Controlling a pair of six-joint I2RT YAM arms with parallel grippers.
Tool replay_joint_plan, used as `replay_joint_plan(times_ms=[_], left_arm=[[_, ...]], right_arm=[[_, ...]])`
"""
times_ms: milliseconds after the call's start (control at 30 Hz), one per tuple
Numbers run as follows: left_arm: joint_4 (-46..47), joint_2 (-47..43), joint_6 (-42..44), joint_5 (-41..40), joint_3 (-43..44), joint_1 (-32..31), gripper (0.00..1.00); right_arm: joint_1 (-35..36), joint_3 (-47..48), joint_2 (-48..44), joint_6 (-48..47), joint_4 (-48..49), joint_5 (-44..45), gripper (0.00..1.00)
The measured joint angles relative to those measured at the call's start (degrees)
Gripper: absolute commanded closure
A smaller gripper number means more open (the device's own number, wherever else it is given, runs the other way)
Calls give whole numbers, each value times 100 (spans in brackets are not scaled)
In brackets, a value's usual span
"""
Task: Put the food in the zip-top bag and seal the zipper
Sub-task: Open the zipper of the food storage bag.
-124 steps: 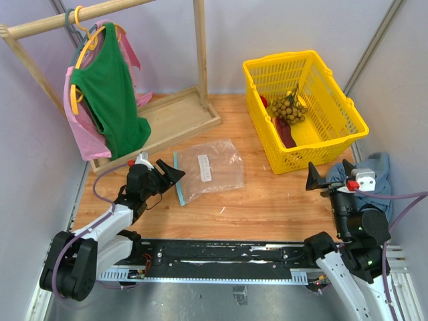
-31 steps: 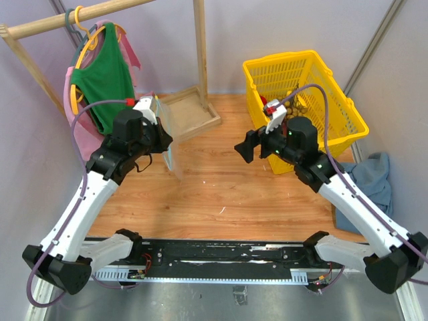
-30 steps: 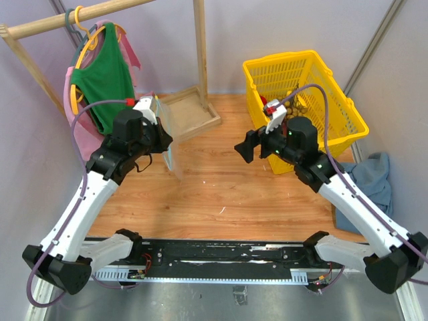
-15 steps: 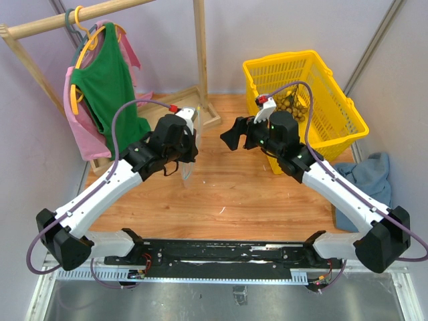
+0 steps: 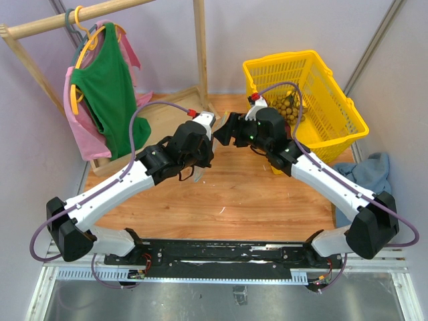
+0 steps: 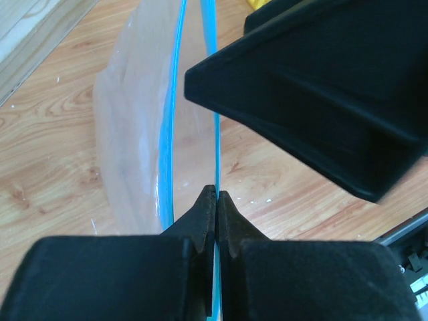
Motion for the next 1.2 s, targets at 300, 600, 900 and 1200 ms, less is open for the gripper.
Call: replay_joint_plan(times_ms=[300, 600, 900, 1200], left_arm=[[205, 0, -74, -122, -103, -83, 100], [337, 0, -133, -127, -247, -114, 100], [387, 17, -184, -254, -315, -337, 100], [393, -131, -269, -177, -437, -435, 74]], right_arm=[[101, -2, 232, 247, -302, 243, 35], [195, 289, 649, 323, -634, 297, 34], [352, 450, 688, 289, -953, 498, 58], [352, 450, 688, -2, -1023, 649, 99]])
